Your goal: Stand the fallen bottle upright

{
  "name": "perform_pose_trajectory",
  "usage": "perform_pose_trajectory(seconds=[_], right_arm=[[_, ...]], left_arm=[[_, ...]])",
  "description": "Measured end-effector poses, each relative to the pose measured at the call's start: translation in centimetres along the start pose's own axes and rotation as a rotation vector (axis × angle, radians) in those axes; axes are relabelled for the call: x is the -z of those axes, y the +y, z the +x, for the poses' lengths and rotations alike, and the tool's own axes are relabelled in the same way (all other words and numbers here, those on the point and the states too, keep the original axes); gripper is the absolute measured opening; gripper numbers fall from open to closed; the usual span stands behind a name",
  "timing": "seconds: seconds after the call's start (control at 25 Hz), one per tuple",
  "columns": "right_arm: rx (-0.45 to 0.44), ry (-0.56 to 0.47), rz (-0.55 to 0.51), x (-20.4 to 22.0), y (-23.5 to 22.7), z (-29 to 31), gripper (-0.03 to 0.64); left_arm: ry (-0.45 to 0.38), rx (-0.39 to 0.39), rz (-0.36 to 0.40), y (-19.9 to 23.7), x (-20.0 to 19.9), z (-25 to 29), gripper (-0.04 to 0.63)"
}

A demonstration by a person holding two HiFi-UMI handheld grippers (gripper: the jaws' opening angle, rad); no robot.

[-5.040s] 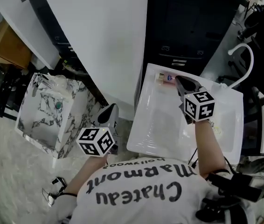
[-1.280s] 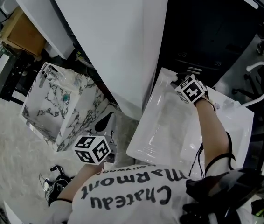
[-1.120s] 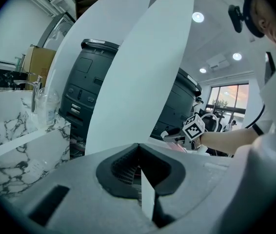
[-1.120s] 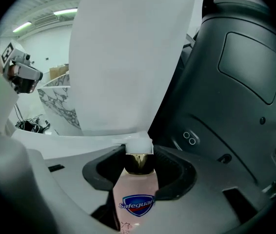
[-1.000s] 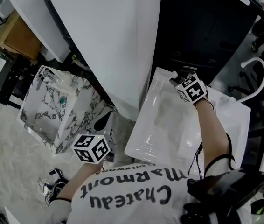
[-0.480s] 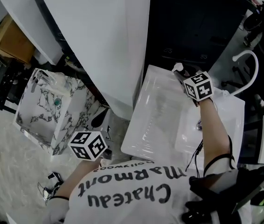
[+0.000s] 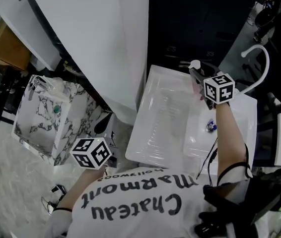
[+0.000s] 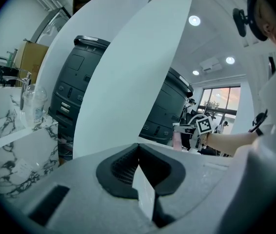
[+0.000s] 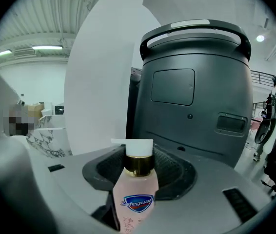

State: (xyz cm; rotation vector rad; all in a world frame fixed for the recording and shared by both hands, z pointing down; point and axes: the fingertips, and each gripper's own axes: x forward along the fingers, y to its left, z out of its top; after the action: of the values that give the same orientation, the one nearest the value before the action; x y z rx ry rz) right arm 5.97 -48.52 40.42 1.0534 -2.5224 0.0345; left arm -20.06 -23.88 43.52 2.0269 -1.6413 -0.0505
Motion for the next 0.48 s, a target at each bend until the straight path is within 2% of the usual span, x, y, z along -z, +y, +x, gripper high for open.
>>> perform_pose_trajectory(seconds=[0.48], right_arm=[[0.047,-0.062,0.075,0.0,-1.8,-2.6,0.173]], left_arm=[[0.004,0.033,0.017,-1.4,0.1,0.3,0.014]])
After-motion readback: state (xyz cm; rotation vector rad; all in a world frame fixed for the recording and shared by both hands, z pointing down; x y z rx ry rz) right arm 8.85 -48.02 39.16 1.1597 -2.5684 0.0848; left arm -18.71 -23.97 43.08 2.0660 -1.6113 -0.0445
